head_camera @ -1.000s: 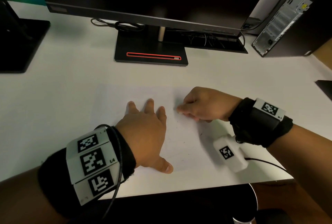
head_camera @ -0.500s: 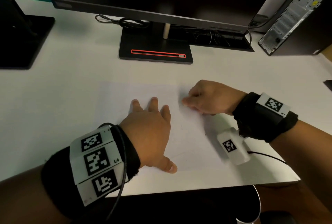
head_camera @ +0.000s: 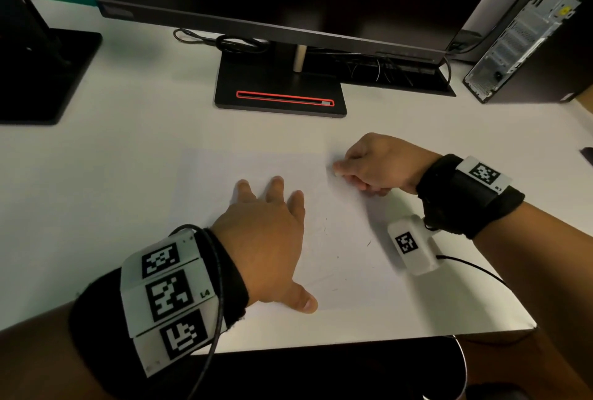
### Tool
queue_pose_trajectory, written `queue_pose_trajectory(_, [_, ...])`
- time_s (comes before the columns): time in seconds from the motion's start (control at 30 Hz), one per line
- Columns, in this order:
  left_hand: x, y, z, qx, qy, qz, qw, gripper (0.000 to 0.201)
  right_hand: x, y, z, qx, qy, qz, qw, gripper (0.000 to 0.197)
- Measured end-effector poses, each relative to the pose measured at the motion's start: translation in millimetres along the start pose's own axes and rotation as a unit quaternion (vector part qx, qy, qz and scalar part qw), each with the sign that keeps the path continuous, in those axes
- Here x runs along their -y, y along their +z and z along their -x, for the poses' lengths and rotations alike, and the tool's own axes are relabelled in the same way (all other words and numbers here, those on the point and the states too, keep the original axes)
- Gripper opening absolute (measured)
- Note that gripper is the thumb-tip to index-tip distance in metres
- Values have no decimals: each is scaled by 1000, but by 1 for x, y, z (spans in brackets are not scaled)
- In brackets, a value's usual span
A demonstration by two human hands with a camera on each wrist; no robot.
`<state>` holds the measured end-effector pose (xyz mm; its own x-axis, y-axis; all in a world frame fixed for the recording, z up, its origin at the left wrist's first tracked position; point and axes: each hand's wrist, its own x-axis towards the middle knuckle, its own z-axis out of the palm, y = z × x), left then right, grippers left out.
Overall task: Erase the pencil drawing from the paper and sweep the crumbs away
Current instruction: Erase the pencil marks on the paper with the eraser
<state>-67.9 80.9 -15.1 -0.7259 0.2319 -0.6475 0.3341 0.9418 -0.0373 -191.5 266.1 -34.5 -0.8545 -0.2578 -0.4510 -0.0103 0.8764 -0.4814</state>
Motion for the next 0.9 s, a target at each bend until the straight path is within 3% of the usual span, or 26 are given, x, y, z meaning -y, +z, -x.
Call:
queue_pose_trajectory(0.1, [5,2,-1,-13,0,43,999,129,-2,3,2,-6,-3,-1,1000,43])
queue_pose_trajectory(0.23, [26,-6,-5,-79,-11,140,987,88,-3,5,3,-5,-6,-27,1000,41])
queue_pose_trajectory(0.33, [44,-22,-16,-132,-37,146,980,76,-1,4,4,-5,-4,-28,1000,40])
queue_pose_trajectory(0.53, [51,-33,-37,-59,-49,64,995,99,2,4,8,-2,-1,-25,1000,40])
queue_pose_trajectory(0.6, [48,-27,-40,-62,-52,51,995,103,4,4,8,-4,-3,-13,1000,41])
queue_pose_trajectory(0.8, [42,-23,-43,-68,-58,63,994,100,14,11,7,53,-40,15,998,42])
queue_pose_trajectory(0.9, [39,-21,-43,-66,-59,49,995,95,12,0,-1,17,-6,-7,1000,41])
